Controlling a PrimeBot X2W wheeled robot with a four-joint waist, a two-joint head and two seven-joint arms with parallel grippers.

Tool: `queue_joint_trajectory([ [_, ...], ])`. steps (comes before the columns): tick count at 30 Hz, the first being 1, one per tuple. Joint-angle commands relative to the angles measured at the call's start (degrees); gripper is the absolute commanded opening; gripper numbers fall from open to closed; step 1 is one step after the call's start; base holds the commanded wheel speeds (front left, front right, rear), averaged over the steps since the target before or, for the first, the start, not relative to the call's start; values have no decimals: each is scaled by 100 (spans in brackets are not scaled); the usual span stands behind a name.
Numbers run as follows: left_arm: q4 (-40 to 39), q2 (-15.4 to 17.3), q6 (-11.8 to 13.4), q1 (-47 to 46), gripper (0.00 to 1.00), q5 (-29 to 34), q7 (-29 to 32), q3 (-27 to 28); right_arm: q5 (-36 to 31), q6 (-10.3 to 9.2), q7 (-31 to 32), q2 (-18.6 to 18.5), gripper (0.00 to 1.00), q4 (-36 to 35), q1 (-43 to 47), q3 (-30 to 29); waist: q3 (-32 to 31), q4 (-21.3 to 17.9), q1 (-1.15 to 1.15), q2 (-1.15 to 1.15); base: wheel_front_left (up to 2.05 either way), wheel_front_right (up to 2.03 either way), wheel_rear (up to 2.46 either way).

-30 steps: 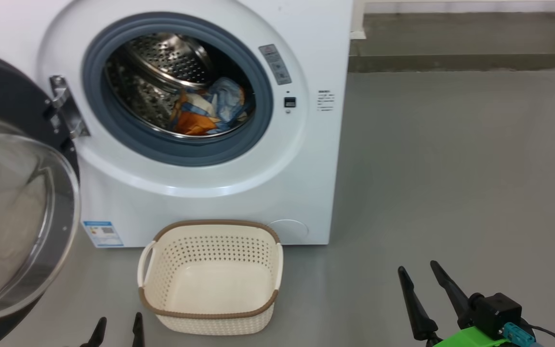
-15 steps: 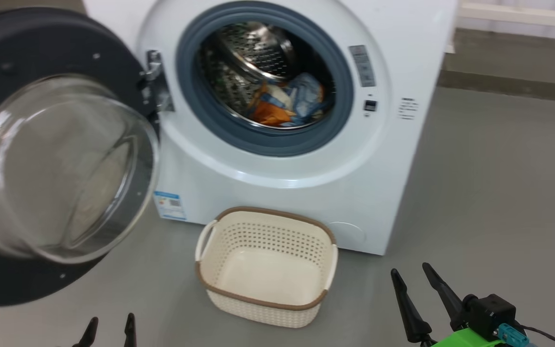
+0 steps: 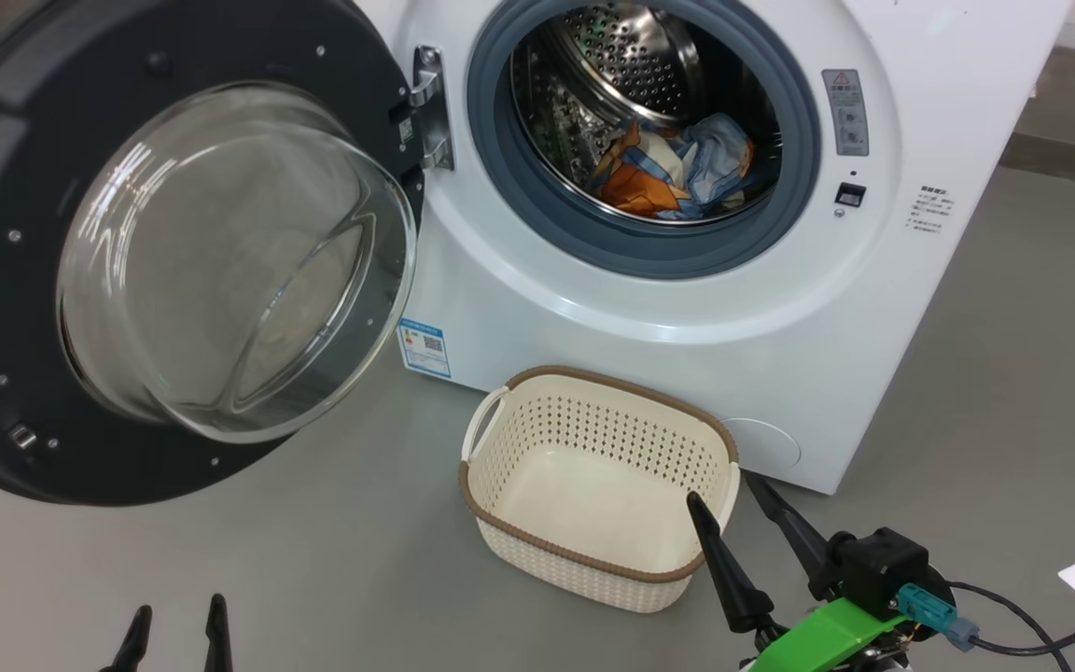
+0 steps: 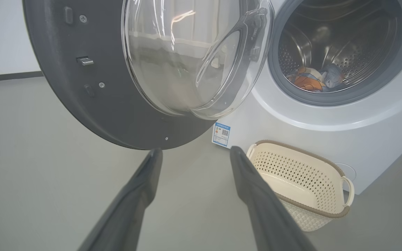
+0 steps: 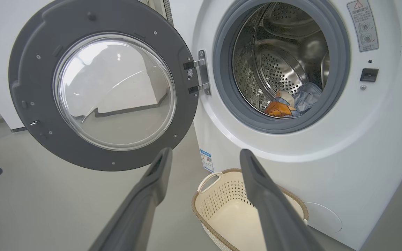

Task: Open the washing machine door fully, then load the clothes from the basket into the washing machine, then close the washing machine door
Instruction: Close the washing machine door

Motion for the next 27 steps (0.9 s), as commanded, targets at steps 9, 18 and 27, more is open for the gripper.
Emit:
queue_joint_trajectory([
  [9,-357,89,98,-9,100,-82,-68,280,120,16,-69,-3,100,22,-428,287,79,69,0,0,0,0,0],
  [18,-405,81,120,-4,100,-65,-69,268,153,16,-69,-3,100,35,-419,275,61,52,0,0,0,0,0],
  [27,-398,91,130,-27,100,-55,-69,253,177,16,-69,-3,100,18,-383,253,51,46,0,0,0,0,0],
])
